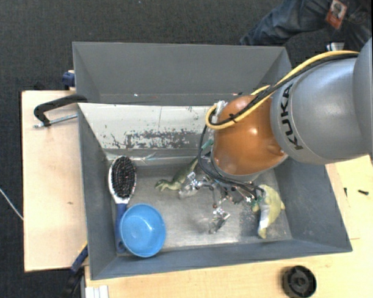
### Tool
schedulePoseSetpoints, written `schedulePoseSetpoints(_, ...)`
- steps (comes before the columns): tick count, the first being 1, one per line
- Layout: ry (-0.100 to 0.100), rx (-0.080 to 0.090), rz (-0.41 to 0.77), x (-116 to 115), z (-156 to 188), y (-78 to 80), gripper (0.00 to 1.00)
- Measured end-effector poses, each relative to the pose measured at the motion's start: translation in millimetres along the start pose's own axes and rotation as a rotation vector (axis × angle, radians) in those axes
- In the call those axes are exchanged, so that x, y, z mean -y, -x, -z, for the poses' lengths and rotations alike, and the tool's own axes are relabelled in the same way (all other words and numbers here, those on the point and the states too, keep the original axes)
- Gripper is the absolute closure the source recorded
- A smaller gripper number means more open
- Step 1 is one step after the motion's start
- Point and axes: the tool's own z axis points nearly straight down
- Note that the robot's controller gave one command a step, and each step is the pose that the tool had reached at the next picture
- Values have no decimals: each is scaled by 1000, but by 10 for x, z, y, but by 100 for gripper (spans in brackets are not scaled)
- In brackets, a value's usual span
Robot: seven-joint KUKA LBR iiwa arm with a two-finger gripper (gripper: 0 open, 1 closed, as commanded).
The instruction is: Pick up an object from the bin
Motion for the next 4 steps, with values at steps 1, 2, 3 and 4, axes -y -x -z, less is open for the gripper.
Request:
schedulePoseSetpoints(1, -2, 12, 209, -937, 238, 598, 0)
schedulePoseSetpoints(2, -34, 14, 638, -934, -193, 732, 0)
schedulePoseSetpoints(3, -39, 17, 630, -1013, -131, 794, 0)
schedulePoseSetpoints(4, -27, -39, 500, -1047, -204, 977, 0)
